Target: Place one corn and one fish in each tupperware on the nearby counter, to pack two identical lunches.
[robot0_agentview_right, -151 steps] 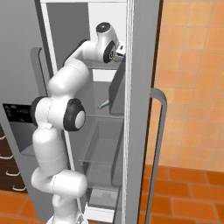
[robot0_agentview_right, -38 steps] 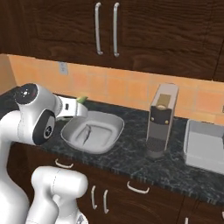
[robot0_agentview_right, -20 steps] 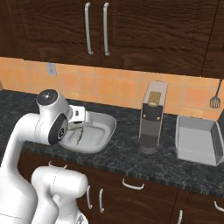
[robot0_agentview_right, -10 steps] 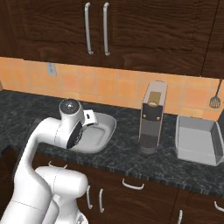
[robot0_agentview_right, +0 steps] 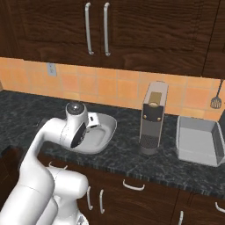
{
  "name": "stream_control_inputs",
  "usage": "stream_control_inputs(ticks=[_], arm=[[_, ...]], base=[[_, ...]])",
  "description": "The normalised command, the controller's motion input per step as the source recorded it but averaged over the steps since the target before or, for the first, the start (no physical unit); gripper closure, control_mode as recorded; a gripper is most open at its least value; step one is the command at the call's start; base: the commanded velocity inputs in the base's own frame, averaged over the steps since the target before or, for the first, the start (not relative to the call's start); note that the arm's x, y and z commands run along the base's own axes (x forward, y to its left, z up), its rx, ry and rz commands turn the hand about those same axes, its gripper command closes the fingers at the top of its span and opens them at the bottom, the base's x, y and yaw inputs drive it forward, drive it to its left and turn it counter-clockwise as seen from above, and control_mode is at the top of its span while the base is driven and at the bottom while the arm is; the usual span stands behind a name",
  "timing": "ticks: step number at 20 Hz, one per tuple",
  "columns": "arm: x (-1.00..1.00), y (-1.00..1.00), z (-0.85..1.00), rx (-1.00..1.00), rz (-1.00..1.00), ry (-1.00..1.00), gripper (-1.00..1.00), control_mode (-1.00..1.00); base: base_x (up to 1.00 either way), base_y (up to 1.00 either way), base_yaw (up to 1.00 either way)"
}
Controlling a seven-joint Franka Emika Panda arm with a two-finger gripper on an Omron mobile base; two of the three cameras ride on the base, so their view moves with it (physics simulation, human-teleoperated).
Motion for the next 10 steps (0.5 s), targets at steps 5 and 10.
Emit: stream_control_inputs(ticks=[5,10], arm=[[0.23,0.0,-0.41,0.0,0.0,0.04,1.0,-1.0],[0.34,0.0,-0.35,0.0,0.0,0.0,1.0,-1.0]], base=[[0.0,0.0,0.0],[0.0,0.0,0.0]])
